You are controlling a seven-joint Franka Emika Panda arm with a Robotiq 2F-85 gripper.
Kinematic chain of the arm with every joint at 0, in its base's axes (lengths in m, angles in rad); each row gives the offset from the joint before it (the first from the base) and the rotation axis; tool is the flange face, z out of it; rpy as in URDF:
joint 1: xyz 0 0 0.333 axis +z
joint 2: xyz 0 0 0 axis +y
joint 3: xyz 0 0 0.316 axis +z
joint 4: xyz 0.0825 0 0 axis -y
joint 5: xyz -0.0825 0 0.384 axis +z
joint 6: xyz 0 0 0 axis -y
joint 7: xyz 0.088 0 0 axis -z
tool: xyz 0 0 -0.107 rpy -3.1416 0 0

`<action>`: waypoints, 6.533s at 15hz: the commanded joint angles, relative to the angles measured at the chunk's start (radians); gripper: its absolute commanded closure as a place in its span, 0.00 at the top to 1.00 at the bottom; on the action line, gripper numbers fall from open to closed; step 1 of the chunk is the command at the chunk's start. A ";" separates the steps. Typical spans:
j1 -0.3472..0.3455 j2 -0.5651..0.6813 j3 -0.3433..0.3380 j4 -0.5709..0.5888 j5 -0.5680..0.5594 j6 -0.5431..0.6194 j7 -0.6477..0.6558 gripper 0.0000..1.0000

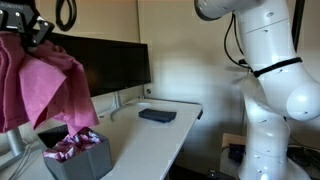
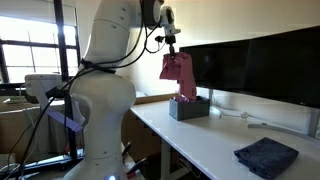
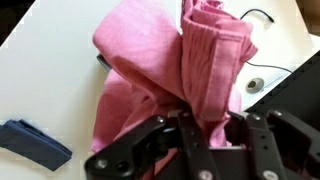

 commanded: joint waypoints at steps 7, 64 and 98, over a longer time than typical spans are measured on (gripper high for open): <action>-0.139 0.115 -0.021 -0.003 0.195 -0.005 -0.171 0.04; -0.101 0.328 -0.176 -0.556 0.352 0.657 -0.407 1.00; -0.126 0.022 -0.132 -0.780 0.415 0.473 -0.496 1.00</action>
